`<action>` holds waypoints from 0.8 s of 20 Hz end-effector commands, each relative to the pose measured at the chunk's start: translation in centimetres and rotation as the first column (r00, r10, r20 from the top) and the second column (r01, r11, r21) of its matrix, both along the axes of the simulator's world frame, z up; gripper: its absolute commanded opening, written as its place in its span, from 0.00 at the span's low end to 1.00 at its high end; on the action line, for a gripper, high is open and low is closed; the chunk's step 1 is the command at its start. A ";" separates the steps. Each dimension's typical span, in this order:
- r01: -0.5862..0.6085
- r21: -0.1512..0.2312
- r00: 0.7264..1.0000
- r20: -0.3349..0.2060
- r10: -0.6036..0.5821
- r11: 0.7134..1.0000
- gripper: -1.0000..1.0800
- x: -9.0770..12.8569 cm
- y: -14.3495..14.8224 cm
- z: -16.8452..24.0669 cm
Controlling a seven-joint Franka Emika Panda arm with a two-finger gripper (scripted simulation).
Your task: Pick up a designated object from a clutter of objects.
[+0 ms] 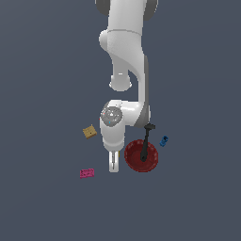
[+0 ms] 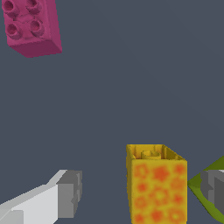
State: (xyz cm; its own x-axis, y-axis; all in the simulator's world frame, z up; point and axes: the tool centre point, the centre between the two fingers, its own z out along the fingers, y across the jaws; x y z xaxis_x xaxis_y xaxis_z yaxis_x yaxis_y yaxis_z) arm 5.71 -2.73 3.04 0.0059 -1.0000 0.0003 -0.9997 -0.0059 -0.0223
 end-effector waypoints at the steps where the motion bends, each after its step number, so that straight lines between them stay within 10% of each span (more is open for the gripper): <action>1: -0.004 0.000 1.000 -0.023 0.004 1.000 0.00 -0.8 0.3 -1.4; 16: 0.003 -0.002 1.000 -0.008 -0.003 1.000 0.00 -0.1 0.2 0.3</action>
State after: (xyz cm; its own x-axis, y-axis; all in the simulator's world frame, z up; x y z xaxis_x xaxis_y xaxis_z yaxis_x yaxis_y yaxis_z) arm 5.45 -2.76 2.91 0.0019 -1.0000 0.0023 -0.9999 -0.0020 -0.0132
